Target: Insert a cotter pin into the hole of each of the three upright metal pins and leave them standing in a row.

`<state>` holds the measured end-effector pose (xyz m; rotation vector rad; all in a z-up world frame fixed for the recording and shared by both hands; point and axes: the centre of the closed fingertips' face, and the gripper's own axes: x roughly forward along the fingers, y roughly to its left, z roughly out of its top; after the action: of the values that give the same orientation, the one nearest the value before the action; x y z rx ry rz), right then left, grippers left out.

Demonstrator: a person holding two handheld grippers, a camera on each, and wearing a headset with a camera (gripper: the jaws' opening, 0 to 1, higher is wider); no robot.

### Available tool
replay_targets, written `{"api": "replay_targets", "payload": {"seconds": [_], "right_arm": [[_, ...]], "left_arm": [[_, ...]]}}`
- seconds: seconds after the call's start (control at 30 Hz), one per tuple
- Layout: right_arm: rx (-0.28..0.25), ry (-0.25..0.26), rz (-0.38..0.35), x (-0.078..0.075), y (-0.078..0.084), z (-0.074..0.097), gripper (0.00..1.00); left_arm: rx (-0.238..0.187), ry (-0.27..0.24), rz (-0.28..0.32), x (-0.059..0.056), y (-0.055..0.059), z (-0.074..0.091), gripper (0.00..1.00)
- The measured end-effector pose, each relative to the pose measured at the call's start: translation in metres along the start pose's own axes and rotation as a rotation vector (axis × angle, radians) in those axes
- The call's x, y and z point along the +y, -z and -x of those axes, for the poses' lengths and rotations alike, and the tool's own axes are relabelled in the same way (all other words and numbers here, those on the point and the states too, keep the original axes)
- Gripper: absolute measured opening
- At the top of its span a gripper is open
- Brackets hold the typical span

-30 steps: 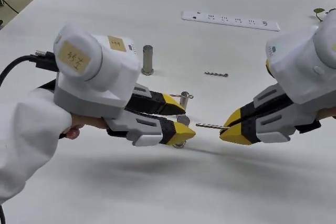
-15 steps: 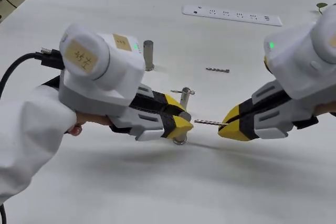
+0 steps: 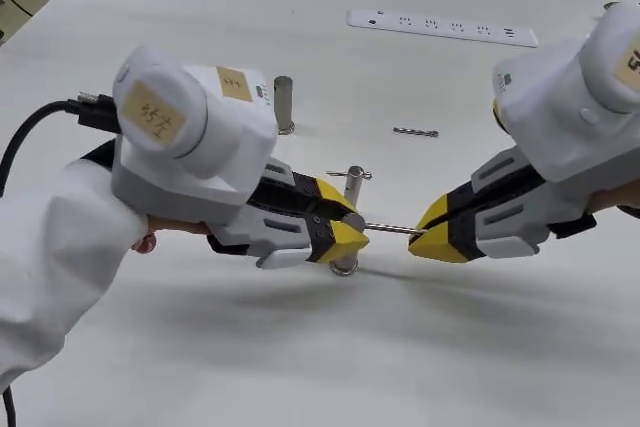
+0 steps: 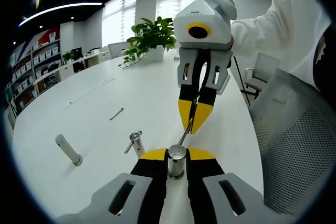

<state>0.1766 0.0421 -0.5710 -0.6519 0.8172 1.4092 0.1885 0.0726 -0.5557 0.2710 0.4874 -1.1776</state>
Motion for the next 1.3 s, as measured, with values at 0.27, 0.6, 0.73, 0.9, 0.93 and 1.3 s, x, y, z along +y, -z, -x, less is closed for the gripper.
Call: {"api": "replay_targets", "payload": {"seconds": [0.27, 0.6, 0.73, 0.9, 0.93, 1.3], "right_arm": [[0.016, 0.004, 0.032, -0.004, -0.002, -0.002, 0.00], [0.034, -0.004, 0.063, -0.004, -0.005, -0.007, 0.00], [0.038, -0.012, 0.074, -0.004, -0.007, -0.011, 0.00], [0.036, -0.023, 0.086, -0.002, -0.013, -0.017, 0.00], [0.035, -0.024, 0.087, -0.002, -0.014, -0.018, 0.00], [0.031, -0.037, 0.093, 0.002, -0.020, -0.024, 0.00]], "left_arm": [[0.003, 0.002, -0.003, 0.000, 0.000, 0.000, 0.10], [0.004, -0.001, -0.008, 0.000, 0.000, 0.000, 0.10], [0.007, 0.003, -0.012, 0.000, 0.000, 0.000, 0.10], [0.013, 0.005, -0.018, 0.000, 0.001, 0.000, 0.10], [0.013, 0.005, -0.019, 0.000, 0.001, 0.000, 0.10], [0.024, 0.017, -0.047, -0.002, 0.001, -0.001, 0.10]]}}
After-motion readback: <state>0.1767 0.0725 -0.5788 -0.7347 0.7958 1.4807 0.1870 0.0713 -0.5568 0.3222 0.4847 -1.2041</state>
